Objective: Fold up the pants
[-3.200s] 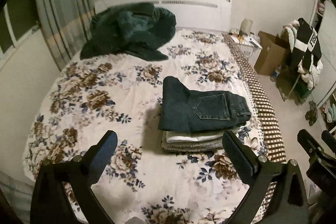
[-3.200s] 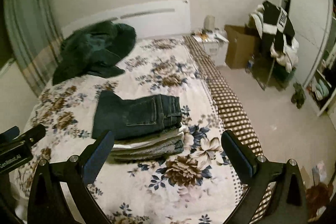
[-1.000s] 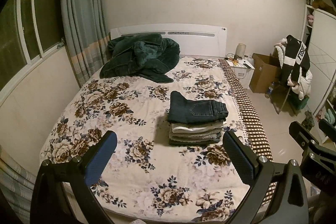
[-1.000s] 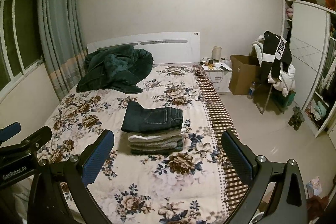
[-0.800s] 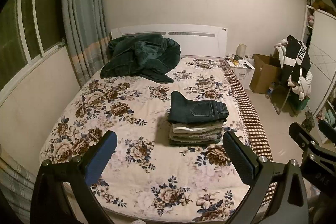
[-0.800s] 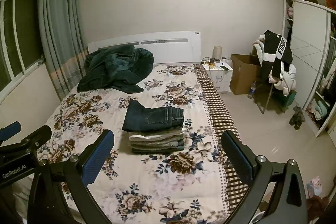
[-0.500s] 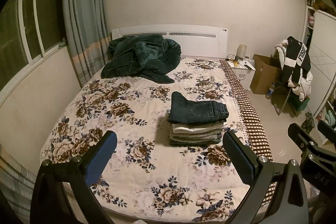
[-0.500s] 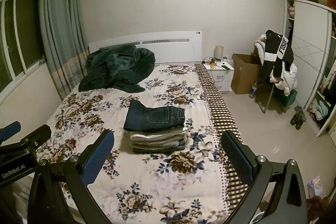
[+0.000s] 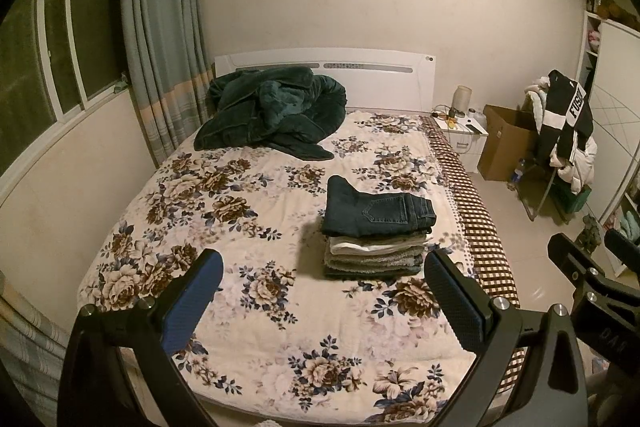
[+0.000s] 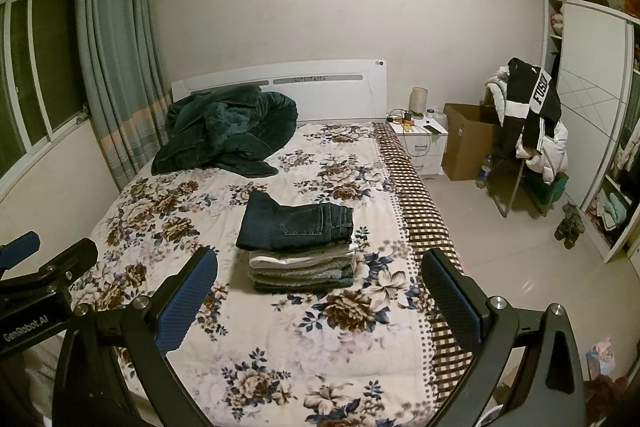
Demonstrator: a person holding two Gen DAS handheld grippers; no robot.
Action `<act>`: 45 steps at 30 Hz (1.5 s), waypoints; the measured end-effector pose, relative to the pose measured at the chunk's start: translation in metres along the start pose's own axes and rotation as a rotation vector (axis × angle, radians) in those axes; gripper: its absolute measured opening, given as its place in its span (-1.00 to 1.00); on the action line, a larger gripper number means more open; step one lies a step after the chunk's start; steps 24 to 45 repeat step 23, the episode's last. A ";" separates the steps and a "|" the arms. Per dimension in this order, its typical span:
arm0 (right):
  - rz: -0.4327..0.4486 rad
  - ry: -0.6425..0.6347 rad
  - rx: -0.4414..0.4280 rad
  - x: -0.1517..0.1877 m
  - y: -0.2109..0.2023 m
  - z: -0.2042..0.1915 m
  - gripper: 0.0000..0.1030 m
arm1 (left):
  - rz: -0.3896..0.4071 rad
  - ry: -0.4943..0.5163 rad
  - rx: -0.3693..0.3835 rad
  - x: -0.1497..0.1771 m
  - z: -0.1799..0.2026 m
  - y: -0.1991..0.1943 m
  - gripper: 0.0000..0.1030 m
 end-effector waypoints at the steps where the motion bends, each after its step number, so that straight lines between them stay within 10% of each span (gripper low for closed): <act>1: 0.001 0.001 -0.001 0.000 0.000 0.000 1.00 | 0.000 0.001 0.000 0.000 0.000 0.000 1.00; 45: -0.002 -0.001 -0.015 -0.002 -0.003 -0.008 1.00 | 0.008 -0.002 -0.016 -0.005 0.003 -0.012 1.00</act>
Point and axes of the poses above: each gripper's, at about its wrist camera, not at the fingertips, and y roughly the way its jaws point, z to its right, x to its underside, the point moved 6 cm from there along y, roughly the way its jaws point, and after that the axes turned 12 degrees about x, right-handed, at the moved point
